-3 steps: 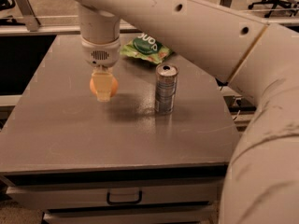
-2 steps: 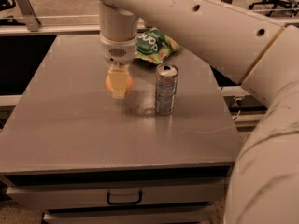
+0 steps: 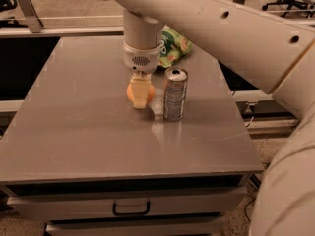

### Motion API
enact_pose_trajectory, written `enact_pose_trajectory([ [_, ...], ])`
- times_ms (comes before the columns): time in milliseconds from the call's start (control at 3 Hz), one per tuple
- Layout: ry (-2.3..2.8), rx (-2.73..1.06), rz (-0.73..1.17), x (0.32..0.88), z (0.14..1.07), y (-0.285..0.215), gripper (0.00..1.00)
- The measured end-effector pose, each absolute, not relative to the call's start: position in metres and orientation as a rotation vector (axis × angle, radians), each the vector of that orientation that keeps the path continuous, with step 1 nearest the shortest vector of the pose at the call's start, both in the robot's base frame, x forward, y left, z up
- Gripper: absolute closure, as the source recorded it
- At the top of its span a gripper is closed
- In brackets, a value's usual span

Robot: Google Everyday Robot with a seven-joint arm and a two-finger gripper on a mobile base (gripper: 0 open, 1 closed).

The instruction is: Move orange near redbull can

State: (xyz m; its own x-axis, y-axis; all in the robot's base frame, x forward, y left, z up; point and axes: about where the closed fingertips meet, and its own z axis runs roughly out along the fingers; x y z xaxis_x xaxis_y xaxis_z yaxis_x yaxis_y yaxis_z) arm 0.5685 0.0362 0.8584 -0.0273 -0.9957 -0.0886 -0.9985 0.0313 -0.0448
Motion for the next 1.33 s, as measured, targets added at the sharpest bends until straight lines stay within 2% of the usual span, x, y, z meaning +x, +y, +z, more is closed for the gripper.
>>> enact_pose_trajectory([
  [333, 2.199, -2.118, 0.067, 0.5658, 0.8538, 0.0336, 0.51],
  [667, 2.206, -2.13, 0.079, 0.5652, 0.8475, 0.0338, 0.19],
  [1000, 2.21, -2.137, 0.082, 0.5642, 0.8439, 0.0331, 0.0],
  [1333, 2.21, -2.137, 0.082, 0.5642, 0.8439, 0.0331, 0.0],
])
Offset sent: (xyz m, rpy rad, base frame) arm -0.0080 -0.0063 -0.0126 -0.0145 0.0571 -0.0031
